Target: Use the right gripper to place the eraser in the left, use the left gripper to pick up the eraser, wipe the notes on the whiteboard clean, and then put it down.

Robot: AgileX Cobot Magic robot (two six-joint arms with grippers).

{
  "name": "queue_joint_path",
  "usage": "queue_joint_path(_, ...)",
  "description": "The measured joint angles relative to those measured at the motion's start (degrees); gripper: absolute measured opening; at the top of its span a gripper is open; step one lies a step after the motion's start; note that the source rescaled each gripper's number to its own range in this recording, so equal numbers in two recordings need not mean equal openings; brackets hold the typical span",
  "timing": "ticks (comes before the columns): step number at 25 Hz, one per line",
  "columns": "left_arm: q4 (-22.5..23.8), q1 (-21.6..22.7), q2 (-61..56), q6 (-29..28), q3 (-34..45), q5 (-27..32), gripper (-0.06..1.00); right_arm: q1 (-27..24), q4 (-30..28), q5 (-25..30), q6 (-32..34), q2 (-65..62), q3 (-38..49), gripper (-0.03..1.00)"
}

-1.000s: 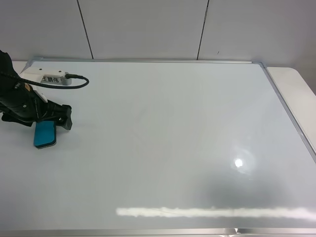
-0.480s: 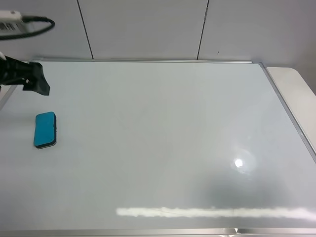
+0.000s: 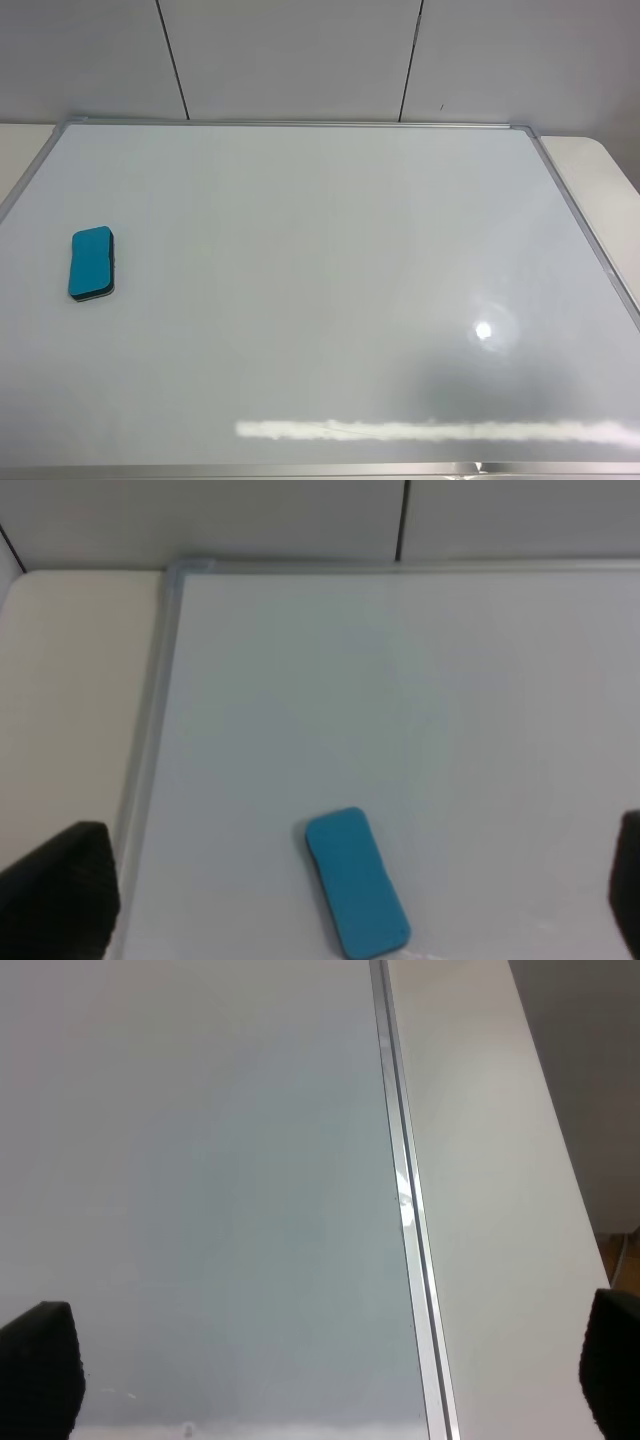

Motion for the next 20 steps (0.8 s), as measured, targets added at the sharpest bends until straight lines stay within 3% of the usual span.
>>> queue_joint_path(7, -1.5, 0.0, -20.3, 0.1, 1.4, 11.6, 1.0, 0.0, 0.0, 0.0, 0.0, 0.0, 0.0, 1.0)
queue_joint_path(12, -1.7, 0.7, -31.3, 0.4, 8.1, 12.9, 1.0, 0.0, 0.0, 0.0, 0.0, 0.0, 0.0, 1.0)
queue_joint_path(20, -6.5, 1.7, -32.4, 4.9, 21.8, 11.6, 1.0, 0.0, 0.0, 0.0, 0.0, 0.0, 0.0, 1.0)
